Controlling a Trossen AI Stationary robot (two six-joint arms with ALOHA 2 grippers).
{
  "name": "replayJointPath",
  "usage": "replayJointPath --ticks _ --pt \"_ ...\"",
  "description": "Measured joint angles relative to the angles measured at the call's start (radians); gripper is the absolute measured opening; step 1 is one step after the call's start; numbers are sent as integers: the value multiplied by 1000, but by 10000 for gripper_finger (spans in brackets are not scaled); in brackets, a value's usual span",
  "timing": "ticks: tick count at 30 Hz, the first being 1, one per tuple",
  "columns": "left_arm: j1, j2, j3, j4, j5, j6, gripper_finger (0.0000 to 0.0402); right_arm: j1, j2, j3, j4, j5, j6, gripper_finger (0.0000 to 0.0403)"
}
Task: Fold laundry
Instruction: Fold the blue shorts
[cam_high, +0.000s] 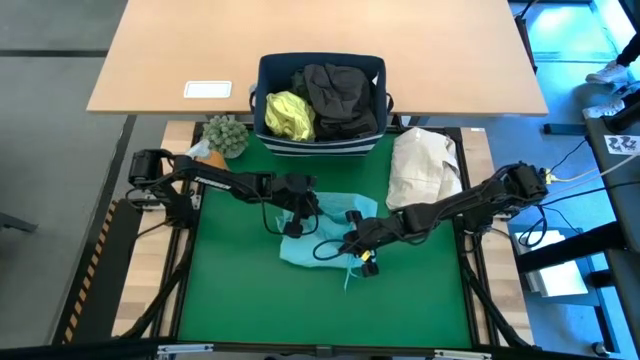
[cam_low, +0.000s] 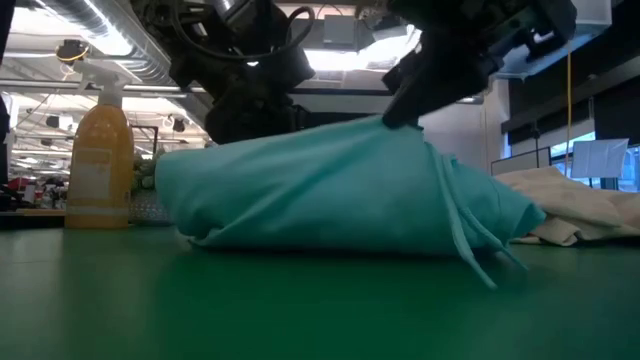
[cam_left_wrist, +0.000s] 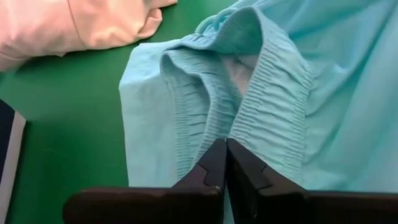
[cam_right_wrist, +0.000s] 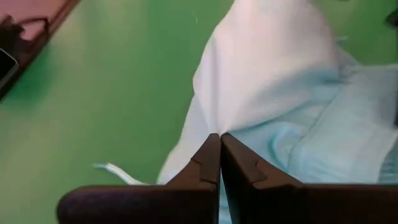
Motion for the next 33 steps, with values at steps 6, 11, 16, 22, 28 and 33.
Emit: replayJointPath --ticks 6,11,16,22,28,33 --pt "8 -1 0 0 -31 12 1 0 -90 0 -52 54 -7 10" --pt "18 -26 2 -5 -63 20 0 0 -112 0 -68 49 -28 29" --pt "29 -88 3 -12 -101 24 0 0 -84 -1 -121 27 -10 106" --pt "25 -162 4 -42 -104 -34 0 -2 -75 0 -117 150 -10 207" --pt "-59 -223 5 -75 -135 -153 14 -10 -57 2 -106 262 -31 246" --pt "-158 -239 4 -118 -183 -245 23 -54 -7 0 -104 183 -19 230"
